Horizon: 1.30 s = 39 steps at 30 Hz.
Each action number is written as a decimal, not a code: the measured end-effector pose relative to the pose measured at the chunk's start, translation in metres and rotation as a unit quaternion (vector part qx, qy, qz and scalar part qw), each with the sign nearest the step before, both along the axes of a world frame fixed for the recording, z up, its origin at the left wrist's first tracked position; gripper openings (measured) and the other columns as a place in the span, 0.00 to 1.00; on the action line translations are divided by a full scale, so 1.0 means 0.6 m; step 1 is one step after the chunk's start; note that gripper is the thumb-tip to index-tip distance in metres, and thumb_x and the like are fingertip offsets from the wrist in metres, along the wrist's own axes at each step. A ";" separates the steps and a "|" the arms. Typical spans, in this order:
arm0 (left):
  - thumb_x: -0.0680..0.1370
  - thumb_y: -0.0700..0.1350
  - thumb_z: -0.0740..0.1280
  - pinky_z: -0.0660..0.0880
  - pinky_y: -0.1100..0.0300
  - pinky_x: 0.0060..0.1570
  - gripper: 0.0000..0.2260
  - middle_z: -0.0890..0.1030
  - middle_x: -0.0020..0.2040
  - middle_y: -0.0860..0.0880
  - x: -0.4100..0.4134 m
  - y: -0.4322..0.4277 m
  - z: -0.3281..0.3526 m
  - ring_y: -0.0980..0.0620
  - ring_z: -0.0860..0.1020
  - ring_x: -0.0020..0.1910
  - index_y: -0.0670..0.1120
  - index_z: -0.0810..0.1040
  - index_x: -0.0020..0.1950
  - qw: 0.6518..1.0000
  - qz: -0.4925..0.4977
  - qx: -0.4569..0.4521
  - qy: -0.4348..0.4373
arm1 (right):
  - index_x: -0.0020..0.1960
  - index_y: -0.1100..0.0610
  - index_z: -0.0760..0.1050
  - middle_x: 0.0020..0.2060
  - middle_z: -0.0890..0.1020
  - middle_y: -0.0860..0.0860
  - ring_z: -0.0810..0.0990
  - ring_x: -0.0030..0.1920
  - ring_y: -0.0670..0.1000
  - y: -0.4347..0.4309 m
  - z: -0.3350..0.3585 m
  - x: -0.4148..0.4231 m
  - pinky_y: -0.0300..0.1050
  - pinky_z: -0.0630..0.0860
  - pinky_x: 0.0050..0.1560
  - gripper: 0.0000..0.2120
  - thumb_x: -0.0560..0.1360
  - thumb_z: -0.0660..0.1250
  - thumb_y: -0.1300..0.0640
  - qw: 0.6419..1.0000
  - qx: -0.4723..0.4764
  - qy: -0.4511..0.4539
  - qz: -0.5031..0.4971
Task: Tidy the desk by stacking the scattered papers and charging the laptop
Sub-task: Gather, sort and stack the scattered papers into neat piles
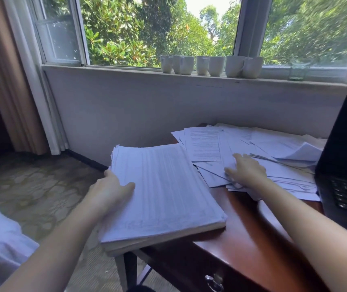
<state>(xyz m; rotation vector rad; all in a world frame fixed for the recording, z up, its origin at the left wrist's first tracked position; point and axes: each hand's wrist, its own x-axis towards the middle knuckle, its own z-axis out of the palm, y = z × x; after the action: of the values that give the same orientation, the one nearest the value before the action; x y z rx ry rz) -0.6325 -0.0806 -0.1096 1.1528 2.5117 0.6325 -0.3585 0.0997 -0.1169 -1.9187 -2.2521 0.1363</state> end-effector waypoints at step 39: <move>0.63 0.64 0.69 0.72 0.53 0.45 0.36 0.78 0.56 0.47 0.020 -0.007 -0.068 0.42 0.77 0.53 0.46 0.65 0.63 0.972 0.053 0.178 -0.142 | 0.36 0.53 0.75 0.31 0.79 0.46 0.76 0.34 0.50 -0.186 -0.008 -0.128 0.45 0.69 0.36 0.22 0.74 0.53 0.39 0.839 0.127 0.137 0.511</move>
<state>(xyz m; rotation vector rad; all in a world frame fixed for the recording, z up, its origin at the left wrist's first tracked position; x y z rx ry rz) -0.6204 -0.0845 -0.1506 0.9569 2.2818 1.2241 -0.4352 -0.0122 -0.1220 -0.3758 -2.6269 0.2094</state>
